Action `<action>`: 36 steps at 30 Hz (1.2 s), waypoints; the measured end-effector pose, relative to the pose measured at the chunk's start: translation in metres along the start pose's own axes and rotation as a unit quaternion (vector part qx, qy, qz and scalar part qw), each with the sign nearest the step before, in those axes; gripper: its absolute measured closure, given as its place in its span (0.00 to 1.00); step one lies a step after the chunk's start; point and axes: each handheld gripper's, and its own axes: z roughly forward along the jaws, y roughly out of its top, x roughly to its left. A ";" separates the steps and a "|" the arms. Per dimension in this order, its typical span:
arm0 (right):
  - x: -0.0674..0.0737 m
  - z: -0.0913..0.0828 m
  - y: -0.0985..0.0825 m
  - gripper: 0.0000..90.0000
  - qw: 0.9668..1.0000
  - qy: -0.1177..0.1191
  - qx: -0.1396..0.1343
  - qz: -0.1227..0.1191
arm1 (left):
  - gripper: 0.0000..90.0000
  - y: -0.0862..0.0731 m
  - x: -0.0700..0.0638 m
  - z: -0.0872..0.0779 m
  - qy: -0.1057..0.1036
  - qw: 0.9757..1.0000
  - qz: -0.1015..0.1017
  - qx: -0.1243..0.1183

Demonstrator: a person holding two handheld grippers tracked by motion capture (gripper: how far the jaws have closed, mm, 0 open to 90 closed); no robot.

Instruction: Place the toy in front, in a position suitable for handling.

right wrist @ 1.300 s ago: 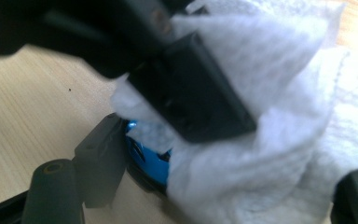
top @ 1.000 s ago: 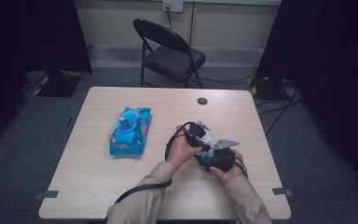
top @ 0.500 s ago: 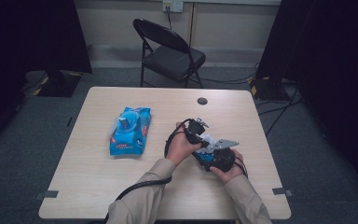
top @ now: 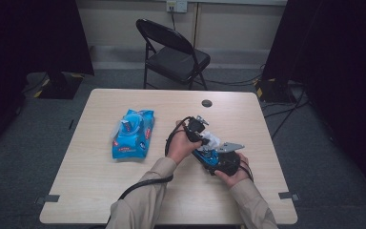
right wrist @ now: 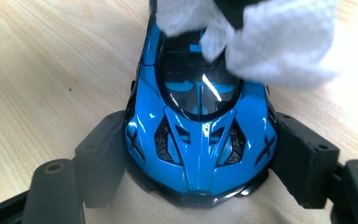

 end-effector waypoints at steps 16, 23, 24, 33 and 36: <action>0.000 0.000 0.000 0.28 1.000 0.001 0.001 0.000 | 0.92 -0.009 0.022 -0.009 0.040 0.999 -0.007 -0.007; 0.000 0.000 0.000 0.28 1.000 0.001 0.001 0.000 | 0.92 -0.009 0.024 -0.012 0.052 0.999 -0.008 -0.006; 0.000 0.000 0.000 0.28 1.000 0.001 0.001 0.000 | 0.92 -0.009 0.024 -0.013 0.052 0.999 -0.010 -0.005; 0.000 0.000 0.000 0.28 1.000 0.001 0.001 0.001 | 0.92 -0.016 0.032 -0.029 0.066 0.998 -0.020 0.007; 0.000 0.000 0.000 0.28 1.000 0.000 0.001 0.001 | 0.92 -0.022 0.036 -0.035 0.057 0.997 -0.045 0.001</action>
